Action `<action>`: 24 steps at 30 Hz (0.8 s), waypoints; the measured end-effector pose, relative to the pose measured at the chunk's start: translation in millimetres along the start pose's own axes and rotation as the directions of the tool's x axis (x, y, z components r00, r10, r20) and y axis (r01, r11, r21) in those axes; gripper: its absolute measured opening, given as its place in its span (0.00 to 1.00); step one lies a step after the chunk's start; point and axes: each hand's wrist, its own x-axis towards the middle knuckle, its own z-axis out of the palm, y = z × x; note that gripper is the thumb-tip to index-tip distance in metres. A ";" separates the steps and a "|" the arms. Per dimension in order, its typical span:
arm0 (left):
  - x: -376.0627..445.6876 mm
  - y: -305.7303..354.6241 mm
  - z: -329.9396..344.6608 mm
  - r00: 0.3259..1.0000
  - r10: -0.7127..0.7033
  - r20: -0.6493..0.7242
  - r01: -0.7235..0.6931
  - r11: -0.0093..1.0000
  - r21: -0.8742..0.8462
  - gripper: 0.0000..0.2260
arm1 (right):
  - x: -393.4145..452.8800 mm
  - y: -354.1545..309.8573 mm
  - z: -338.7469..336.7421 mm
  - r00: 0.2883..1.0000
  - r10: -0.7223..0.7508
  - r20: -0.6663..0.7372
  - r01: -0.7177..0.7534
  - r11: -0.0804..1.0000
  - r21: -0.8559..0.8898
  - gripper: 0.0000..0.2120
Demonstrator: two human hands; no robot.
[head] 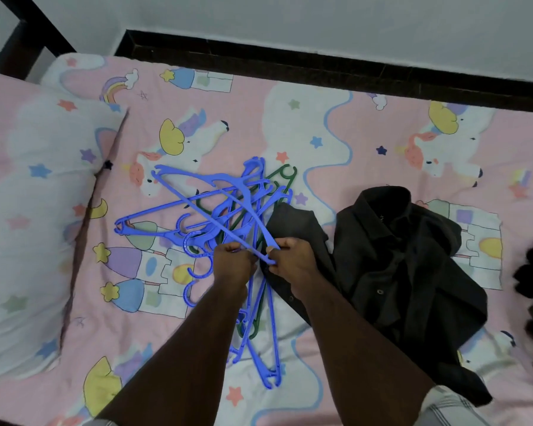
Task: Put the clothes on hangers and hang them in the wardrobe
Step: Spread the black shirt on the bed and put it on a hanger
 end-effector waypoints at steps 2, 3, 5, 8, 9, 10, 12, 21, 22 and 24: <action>-0.9 3.9 -1.7 0.986 0.149 -0.068 -0.136 0.977 0.164 0.11 | -3.7 -7.8 -9.5 0.999 -0.015 -0.031 0.017 0.997 0.071 0.03; -2.3 6.5 -2.0 0.945 0.318 -0.069 -0.281 0.905 0.318 0.11 | -3.9 -10.2 -16.9 0.998 -0.041 -0.053 0.045 0.996 0.078 0.03; -7.7 12.5 3.0 0.775 0.628 0.066 -0.547 0.616 0.566 0.12 | -5.9 -16.1 -37.5 0.991 -0.089 -0.103 0.096 0.993 0.070 0.06; -28.0 26.7 28.1 0.635 0.705 0.314 -0.638 0.251 0.728 0.11 | -11.1 -21.7 -77.9 0.979 -0.121 -0.166 0.130 0.991 0.042 0.08; -38.5 31.3 39.3 0.623 0.687 0.374 -0.622 0.146 0.769 0.11 | -13.2 -22.5 -91.9 0.977 -0.128 -0.170 0.136 0.990 0.036 0.07; -46.5 33.3 50.5 0.574 0.695 0.432 -0.627 0.034 0.778 0.10 | -17.1 -23.8 -105.4 0.976 -0.137 -0.168 0.144 0.989 0.033 0.08; -60.1 36.8 73.3 0.474 0.658 0.585 -0.656 -0.179 0.733 0.08 | -25.7 -28.9 -130.5 0.976 -0.153 -0.157 0.163 0.986 0.047 0.10; -93.7 29.1 157.4 0.550 0.491 0.676 -0.694 -0.181 0.697 0.09 | -12.8 1.7 -241.8 0.859 -0.134 -0.493 0.033 0.977 -0.209 0.09; -93.3 27.2 163.1 0.565 0.487 0.666 -0.683 -0.178 0.709 0.09 | -10.3 7.7 -248.1 0.870 -0.154 -0.468 0.023 0.962 -0.274 0.11; -90.1 22.0 172.8 0.589 0.487 0.645 -0.655 -0.180 0.734 0.09 | -3.5 16.8 -253.6 0.904 -0.188 -0.385 0.036 0.928 -0.370 0.16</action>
